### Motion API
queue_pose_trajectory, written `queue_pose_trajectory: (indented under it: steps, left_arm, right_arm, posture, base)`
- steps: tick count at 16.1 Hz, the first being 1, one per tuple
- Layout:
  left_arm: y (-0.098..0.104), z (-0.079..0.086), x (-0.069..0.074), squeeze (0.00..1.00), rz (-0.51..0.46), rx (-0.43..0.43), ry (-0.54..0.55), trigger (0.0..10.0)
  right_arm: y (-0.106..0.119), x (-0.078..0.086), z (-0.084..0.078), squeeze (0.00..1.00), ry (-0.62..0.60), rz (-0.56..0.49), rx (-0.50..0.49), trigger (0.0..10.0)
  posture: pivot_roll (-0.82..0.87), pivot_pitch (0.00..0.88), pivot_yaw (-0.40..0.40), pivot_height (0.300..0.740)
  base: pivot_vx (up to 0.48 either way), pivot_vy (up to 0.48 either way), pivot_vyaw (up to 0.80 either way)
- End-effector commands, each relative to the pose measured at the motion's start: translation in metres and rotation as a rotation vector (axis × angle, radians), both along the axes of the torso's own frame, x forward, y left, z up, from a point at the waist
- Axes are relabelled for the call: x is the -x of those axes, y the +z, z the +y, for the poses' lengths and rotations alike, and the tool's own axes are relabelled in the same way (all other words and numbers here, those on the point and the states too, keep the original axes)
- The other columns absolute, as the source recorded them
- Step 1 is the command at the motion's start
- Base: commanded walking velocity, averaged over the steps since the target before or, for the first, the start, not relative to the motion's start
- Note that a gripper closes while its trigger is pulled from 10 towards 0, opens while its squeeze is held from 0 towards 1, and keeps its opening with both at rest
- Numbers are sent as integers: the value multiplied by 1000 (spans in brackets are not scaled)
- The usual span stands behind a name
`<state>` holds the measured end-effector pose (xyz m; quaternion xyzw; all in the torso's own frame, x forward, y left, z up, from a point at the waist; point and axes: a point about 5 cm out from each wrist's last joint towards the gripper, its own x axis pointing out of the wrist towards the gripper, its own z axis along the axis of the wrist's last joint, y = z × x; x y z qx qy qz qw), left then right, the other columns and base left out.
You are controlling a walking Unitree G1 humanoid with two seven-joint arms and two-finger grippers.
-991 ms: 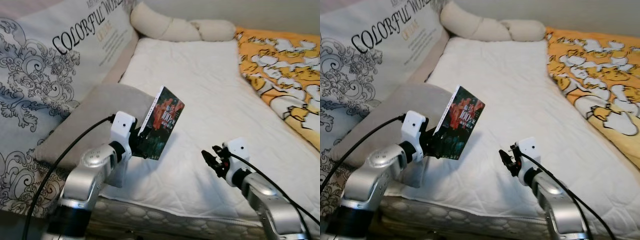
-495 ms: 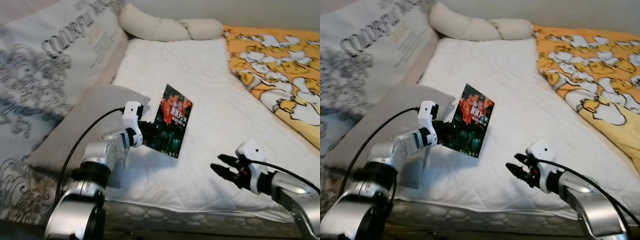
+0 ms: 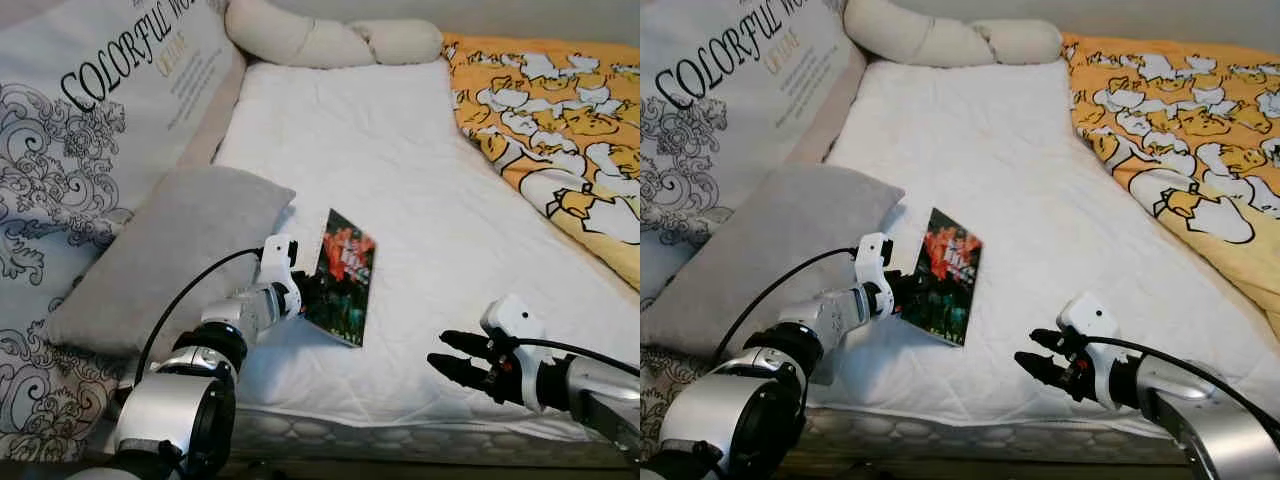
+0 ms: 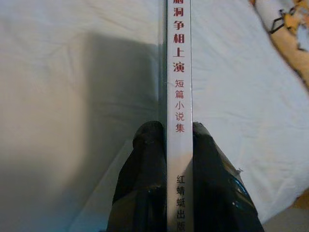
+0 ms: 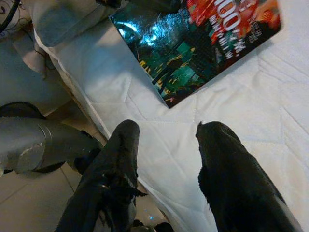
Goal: Clean up the room
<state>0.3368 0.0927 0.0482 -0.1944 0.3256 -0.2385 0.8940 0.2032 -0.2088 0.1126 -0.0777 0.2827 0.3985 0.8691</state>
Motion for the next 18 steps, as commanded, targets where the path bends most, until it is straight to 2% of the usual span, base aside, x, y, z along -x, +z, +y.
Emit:
queue_pose_trajectory:
  steps: [1, 3, 5, 6, 7, 10, 12, 13, 17, 18]
  left_arm:
    - [3, -1, -4, 0, -20, -53, 2, 10000]
    - [0, 5, -4, 0, -36, -132, 8, 10000]
    - [0, 7, -5, 0, -45, -155, 13, 10000]
    - [0, 8, -5, 361, -51, -166, 17, 10000]
    - [-1, 8, -5, 1000, -56, -179, 21, 10000]
    - [-1, 9, -6, 1000, -62, -193, 43, 10000]
    - [-1, 14, -7, 1000, -93, -286, 48, 10000]
    - [-2, 18, -8, 0, -119, -337, 45, 10000]
    - [0, 31, -10, 0, -188, -491, 25, 10000]
    - [2, 35, -12, 0, -230, -558, 3, 10000]
  right_arm:
    - [6, 3, -3, 0, -4, -1, 10, 10000]
    - [8, 7, -3, 0, 4, 14, 23, 10000]
    - [8, 6, -1, 0, 10, 14, 34, 10000]
    - [8, 5, 1, 0, 12, 13, 34, 10000]
    - [9, 4, 3, 0, 16, 11, 33, 10000]
    - [10, 2, 4, 0, 14, 1, 36, 10000]
    - [10, 0, 4, 0, -2, -20, 50, 10000]
    - [10, -1, 4, 0, -6, -23, 51, 10000]
    - [9, -2, 6, 0, -7, -22, 49, 10000]
    - [8, -3, 7, 0, -13, -25, 45, 10000]
  posture:
    - [-277, 0, 34, 740]
    - [-280, 0, 30, 740]
    - [-283, 0, 25, 740]
    - [-284, 0, 22, 740]
    - [-286, 0, 20, 740]
    - [-289, 0, 17, 740]
    - [-292, 0, 16, 740]
    - [-293, 0, 16, 740]
    - [-277, 0, 13, 740]
    - [-265, 0, 14, 740]
  base:
    - [0, 0, 0]
    - [0, 0, 0]
    - [0, 0, 0]
    - [0, 0, 0]
    - [0, 0, 0]
    - [0, 0, 0]
    - [0, 0, 0]
    - [0, 0, 0]
    - [0, 0, 0]
    - [0, 0, 0]
